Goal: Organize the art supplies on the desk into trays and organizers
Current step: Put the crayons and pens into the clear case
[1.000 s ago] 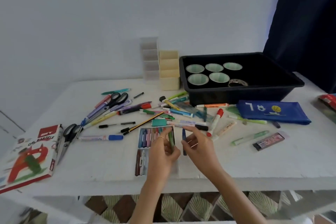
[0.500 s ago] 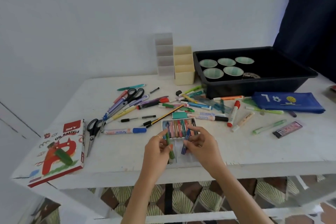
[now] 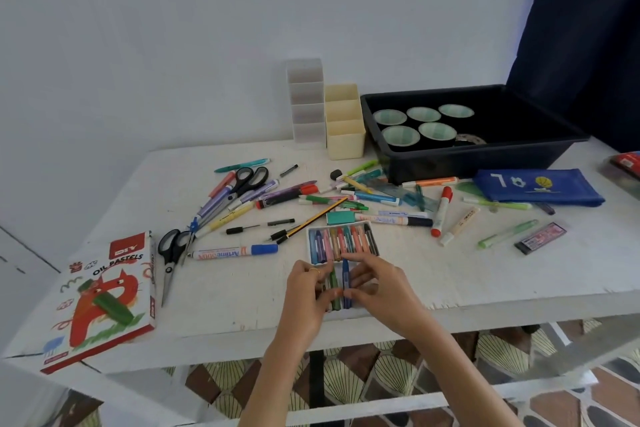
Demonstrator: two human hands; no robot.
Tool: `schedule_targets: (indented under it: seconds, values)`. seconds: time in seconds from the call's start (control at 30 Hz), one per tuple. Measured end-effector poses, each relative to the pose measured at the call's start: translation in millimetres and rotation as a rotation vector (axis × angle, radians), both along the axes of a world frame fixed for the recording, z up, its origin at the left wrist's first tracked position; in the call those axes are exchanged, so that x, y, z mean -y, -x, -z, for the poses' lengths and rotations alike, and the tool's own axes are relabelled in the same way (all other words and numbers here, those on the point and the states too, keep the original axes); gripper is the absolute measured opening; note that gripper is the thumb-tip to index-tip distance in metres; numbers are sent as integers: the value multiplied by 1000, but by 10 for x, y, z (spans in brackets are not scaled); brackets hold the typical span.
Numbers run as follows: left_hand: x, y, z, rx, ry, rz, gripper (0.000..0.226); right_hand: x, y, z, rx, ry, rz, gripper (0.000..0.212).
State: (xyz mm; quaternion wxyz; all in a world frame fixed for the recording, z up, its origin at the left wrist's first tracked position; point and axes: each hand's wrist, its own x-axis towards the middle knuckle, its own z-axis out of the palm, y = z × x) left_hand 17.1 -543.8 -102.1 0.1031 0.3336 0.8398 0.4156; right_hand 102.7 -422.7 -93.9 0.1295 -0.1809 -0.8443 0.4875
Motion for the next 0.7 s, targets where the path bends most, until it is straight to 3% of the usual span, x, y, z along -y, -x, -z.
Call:
schedule_targets:
  seconds: [0.1, 0.23, 0.3, 0.37, 0.4, 0.53, 0.7]
  values:
    - [38, 23, 9, 32, 52, 66, 39, 2, 13, -13, 50, -32, -43, 61]
    - [68, 67, -66, 105, 106, 104, 50, -9, 40, -8, 105, -152, -76, 65]
    - [58, 61, -111, 95, 95, 79, 48, 8, 84, 15, 154, -279, -122, 56]
    - [46, 39, -145, 89, 79, 53, 44, 46, 109, 30, 174, -503, -176, 31]
    - [42, 36, -151, 89, 70, 42, 43, 71, 132, 21, 179, -499, -140, 22]
    - [25, 31, -171, 83, 73, 16, 34, 119, 113, -55, 324, -710, -99, 43]
    - [7, 29, -211, 95, 119, 30, 30, 52, 184, -205, 435, -774, -139, 42]
